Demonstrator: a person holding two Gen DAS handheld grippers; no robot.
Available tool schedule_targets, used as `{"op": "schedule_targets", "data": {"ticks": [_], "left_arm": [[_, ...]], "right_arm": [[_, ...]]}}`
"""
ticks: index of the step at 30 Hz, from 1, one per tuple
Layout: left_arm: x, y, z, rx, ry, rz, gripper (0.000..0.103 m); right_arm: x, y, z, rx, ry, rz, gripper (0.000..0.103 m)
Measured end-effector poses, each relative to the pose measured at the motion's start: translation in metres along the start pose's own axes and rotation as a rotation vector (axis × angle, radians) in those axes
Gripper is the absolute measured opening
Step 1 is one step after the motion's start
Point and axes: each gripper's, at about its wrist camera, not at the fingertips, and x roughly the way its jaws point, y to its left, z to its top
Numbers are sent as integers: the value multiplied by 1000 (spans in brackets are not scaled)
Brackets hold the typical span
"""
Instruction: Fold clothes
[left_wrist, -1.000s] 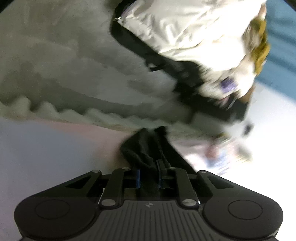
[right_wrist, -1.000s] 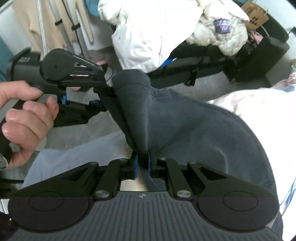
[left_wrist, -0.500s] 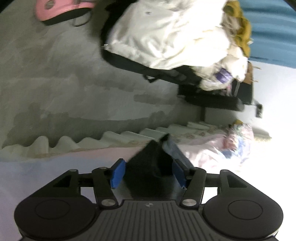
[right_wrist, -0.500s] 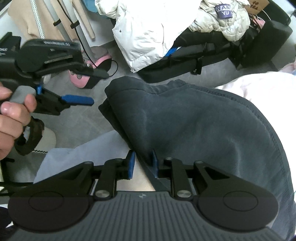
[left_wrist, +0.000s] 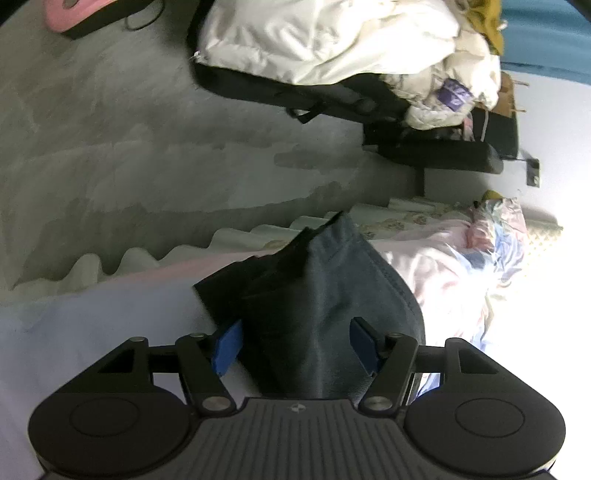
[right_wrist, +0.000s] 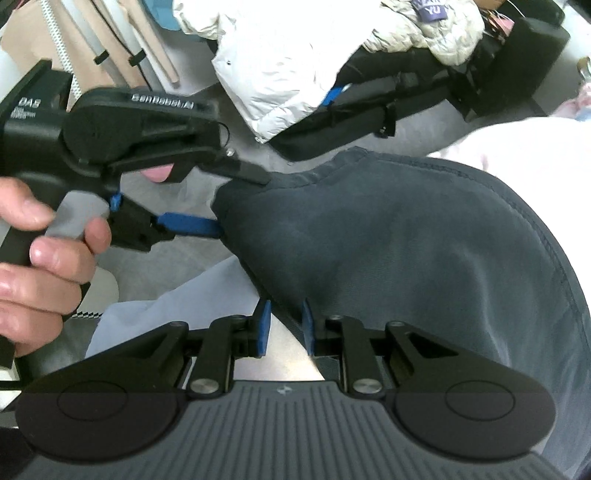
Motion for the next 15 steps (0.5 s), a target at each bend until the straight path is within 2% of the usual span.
{"op": "schedule_targets", "data": {"ticks": [2,3,4,5,6,10,13,15], "left_arm": [[1,7,-1,-26,-1,-12,62],[4,10,-1,-43,9,-24,55],[7,13,-1,-64,22,-38,33],[11,15,-1,-79,34,-45,16],[13,16,-1,-81,35,-44,8],[6,9,-3,-26,-41,-59,4],[-15,5,-1,-25,-109,-125,4],[-27,7,0,-46,-114,-152,4]], "right_arm": [[0,-1,-1,11,0,-6,21],[-3,-3,-2,13,-2,-9,21],[-6,-4,-3,16,-6,-13,21],[-8,-5,-4,19,-9,-16,21],[-11,-6,-5,21,-12,-20,21],[-26,-27,-13,66,-33,-24,21],[-31,-45,-23,111,-36,-33,22],[-34,-54,-29,151,-40,-35,23]]}}
